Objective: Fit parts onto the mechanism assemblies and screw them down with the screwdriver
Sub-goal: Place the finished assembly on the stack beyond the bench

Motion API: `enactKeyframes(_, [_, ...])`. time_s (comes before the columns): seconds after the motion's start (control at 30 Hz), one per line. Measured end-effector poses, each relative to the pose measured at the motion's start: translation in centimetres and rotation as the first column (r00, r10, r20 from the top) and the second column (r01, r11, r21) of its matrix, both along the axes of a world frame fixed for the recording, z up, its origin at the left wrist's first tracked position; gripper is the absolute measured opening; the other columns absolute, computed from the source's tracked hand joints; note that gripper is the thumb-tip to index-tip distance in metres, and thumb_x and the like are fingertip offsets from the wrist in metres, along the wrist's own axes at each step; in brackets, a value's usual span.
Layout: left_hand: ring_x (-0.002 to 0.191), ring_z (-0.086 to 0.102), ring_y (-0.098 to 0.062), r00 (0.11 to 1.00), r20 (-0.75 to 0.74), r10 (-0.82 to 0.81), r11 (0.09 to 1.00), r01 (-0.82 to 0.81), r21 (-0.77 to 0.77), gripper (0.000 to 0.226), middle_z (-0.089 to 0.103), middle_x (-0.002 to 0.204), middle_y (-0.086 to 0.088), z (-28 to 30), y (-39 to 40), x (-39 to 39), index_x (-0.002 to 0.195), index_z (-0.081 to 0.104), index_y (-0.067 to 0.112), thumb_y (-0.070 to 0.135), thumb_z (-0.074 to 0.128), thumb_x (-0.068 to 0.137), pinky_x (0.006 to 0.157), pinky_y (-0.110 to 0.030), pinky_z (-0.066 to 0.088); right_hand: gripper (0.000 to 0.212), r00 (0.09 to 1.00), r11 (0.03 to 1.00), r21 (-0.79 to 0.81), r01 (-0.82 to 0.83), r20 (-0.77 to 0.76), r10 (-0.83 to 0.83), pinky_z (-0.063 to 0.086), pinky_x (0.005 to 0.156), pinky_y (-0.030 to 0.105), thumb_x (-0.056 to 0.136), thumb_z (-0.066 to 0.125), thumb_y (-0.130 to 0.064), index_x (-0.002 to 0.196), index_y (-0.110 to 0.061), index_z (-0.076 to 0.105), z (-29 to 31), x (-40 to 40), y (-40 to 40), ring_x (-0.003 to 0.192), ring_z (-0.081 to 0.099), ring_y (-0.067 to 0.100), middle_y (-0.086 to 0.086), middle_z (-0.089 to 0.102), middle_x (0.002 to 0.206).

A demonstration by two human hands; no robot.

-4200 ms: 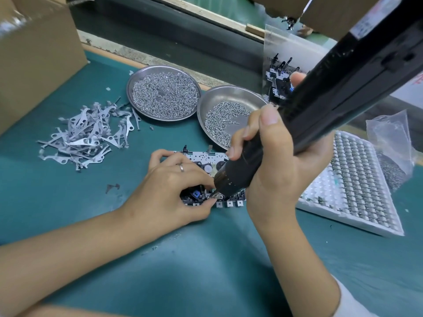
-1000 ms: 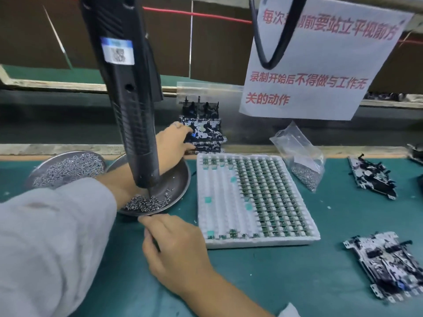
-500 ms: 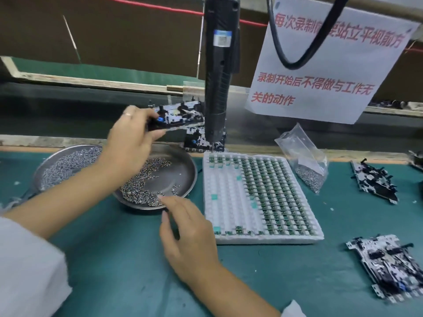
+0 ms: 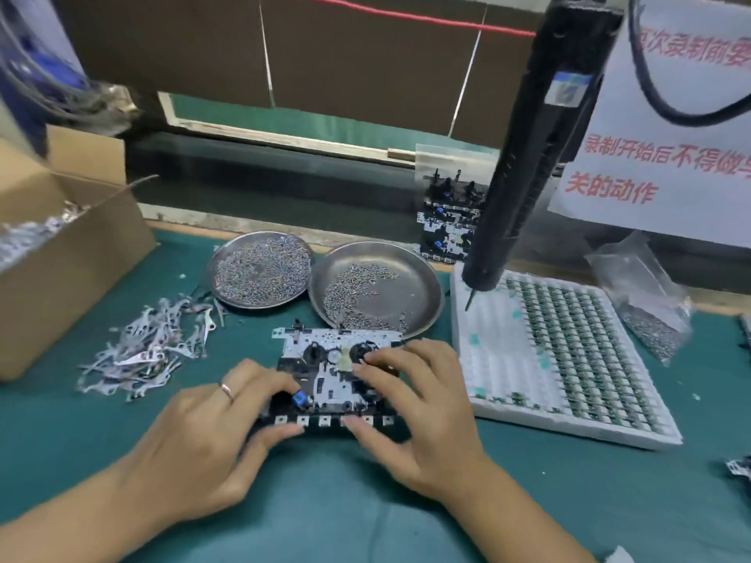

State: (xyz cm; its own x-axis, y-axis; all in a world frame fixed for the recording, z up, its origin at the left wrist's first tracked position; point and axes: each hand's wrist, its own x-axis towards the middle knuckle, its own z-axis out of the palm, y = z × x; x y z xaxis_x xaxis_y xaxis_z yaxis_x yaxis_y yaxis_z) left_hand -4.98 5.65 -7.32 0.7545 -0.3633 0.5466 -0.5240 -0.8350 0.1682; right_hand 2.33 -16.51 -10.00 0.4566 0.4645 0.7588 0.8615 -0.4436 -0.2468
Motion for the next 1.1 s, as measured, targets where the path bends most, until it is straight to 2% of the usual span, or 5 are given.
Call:
enactKeyframes(0.23, [0.049,0.046,-0.011,0.998,-0.057,0.036,0.99,-0.028,0.138,0.038,0.067,0.085,0.002,-1.9,1.4,-0.6,0.1,0.067,0.017,0.05,0.054,0.085,0.054,-0.021,0.035,0.031,0.988,0.93,-0.335,-0.152,-0.068,0.138,0.045,0.084,0.036,0.087,0.066,-0.038,0.103,-0.012,0.071,-0.4,-0.1,0.3,0.096,0.057,0.024,0.004,0.066,0.106])
enactKeyframes(0.37, [0.082,0.064,-0.015,0.988,0.023,0.155,0.984,-0.157,0.081,0.052,0.071,0.096,0.001,-1.5,2.9,0.5,0.103,0.073,0.014,0.057,0.053,0.084,0.075,-0.027,0.047,0.026,0.984,0.934,-0.316,-0.164,-0.125,0.13,0.049,0.078,0.036,0.088,0.065,-0.032,0.101,-0.01,0.071,-0.5,-0.2,0.3,0.093,0.058,0.025,0.005,0.066,0.105])
enactKeyframes(0.6, [0.095,0.057,-0.03,0.731,-0.152,0.665,0.746,-0.659,0.091,0.03,0.069,0.087,0.001,-0.1,6.5,5.1,0.107,0.066,0.018,0.041,0.059,0.09,0.084,-0.04,0.023,0.029,0.984,0.939,-0.307,-0.155,-0.131,0.12,0.047,0.08,0.035,0.089,0.064,-0.035,0.1,-0.01,0.071,-0.4,-0.2,0.5,0.093,0.058,0.023,0.002,0.066,0.104])
enactKeyframes(0.8, [0.1,0.055,-0.024,0.69,-0.283,0.666,0.726,-0.686,0.037,0.028,0.067,0.089,0.01,-0.4,7.0,6.7,0.117,0.062,0.024,0.026,0.062,0.089,0.082,-0.034,0.02,0.027,0.977,0.938,-0.292,-0.186,-0.159,0.144,0.048,0.078,0.039,0.087,0.068,-0.032,0.101,-0.009,0.07,-0.4,-0.1,0.4,0.093,0.059,0.024,0.004,0.065,0.103])
enactKeyframes(1.1, [0.073,0.054,0.009,0.815,-0.437,0.38,0.653,-0.571,-0.498,0.034,0.065,0.085,0.013,1.1,7.3,5.6,0.094,0.061,0.048,0.015,0.062,0.089,0.075,-0.029,0.044,0.028,0.972,0.964,-0.196,-0.178,-0.187,0.141,0.045,0.081,0.037,0.092,0.06,-0.032,0.104,-0.008,0.071,-0.3,-0.2,0.5,0.094,0.058,0.022,0.003,0.066,0.104])
